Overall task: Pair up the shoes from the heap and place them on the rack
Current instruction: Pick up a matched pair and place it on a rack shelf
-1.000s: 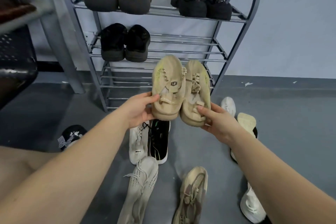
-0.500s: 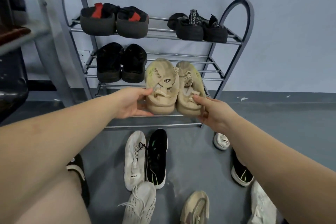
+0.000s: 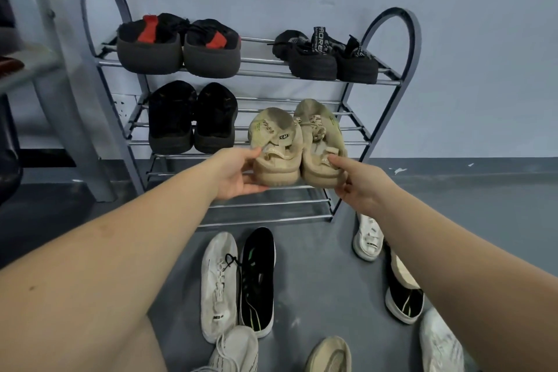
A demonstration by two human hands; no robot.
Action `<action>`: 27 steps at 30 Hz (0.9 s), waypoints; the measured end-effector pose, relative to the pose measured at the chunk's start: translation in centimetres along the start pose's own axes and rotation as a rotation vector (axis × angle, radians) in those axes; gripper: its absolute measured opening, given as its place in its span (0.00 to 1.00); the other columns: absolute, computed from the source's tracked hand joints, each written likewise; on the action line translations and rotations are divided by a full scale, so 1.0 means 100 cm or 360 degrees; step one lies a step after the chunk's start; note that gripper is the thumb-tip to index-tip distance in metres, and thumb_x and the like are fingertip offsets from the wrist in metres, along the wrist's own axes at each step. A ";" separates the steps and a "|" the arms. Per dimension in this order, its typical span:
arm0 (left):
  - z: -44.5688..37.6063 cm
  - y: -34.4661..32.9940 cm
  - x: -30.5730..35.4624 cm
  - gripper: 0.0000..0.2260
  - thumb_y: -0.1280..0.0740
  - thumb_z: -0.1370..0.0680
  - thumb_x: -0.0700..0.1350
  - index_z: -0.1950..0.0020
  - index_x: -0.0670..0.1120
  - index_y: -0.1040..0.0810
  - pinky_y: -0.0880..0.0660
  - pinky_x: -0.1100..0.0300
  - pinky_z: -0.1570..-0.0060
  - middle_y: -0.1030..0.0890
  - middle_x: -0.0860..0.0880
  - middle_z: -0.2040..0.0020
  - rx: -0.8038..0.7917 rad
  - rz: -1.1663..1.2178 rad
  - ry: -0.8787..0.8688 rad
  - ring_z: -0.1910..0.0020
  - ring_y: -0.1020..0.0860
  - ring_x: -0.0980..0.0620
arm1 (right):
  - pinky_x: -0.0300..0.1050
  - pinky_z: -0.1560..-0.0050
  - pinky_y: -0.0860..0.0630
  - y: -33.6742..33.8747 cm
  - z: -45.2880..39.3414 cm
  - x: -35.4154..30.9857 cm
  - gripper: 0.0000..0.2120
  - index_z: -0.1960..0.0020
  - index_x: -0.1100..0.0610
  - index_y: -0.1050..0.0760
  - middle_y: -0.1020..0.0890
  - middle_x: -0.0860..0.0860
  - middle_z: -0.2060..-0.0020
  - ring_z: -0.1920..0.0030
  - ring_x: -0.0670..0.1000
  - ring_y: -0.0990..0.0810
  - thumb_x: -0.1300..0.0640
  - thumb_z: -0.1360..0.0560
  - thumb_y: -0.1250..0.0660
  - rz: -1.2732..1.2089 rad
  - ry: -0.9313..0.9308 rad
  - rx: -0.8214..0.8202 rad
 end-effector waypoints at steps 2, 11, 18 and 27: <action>-0.004 0.000 0.001 0.07 0.40 0.19 0.44 0.47 0.43 0.25 0.23 0.49 0.59 0.22 0.46 0.50 -0.0004 0.0010 -0.0002 0.52 0.22 0.46 | 0.35 0.69 0.29 0.001 -0.004 0.001 0.03 0.54 0.56 0.24 0.21 0.49 0.63 0.66 0.46 0.25 0.60 0.26 0.30 0.0012 -0.0002 -0.0016; -0.023 -0.016 0.002 0.11 0.40 0.19 0.43 0.39 0.40 0.28 0.23 0.49 0.62 0.23 0.46 0.49 0.0068 0.0104 -0.0056 0.53 0.23 0.47 | 0.36 0.65 0.26 0.012 -0.030 -0.004 0.05 0.49 0.57 0.23 0.19 0.50 0.59 0.63 0.47 0.22 0.60 0.25 0.31 -0.0057 -0.0023 -0.0046; -0.048 -0.037 0.008 0.15 0.42 0.18 0.42 0.32 0.43 0.31 0.23 0.48 0.57 0.25 0.46 0.38 0.0078 0.0061 -0.0189 0.45 0.24 0.43 | 0.36 0.69 0.24 0.023 -0.060 -0.022 0.05 0.50 0.58 0.24 0.19 0.51 0.59 0.63 0.47 0.21 0.61 0.25 0.31 -0.0106 0.0017 -0.0003; -0.092 -0.048 0.024 0.15 0.41 0.19 0.41 0.32 0.44 0.30 0.20 0.47 0.57 0.26 0.44 0.35 0.0227 0.0034 -0.0339 0.38 0.25 0.41 | 0.38 0.66 0.21 0.024 -0.107 -0.046 0.03 0.57 0.58 0.24 0.20 0.51 0.61 0.63 0.49 0.20 0.61 0.26 0.30 0.0004 0.0143 0.0064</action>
Point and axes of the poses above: each hand's wrist, its own z-axis away from the middle knuckle, its own y-axis out of the back of the hand, x = y × z, the point moved 2 cm from there along -z, towards the middle knuckle
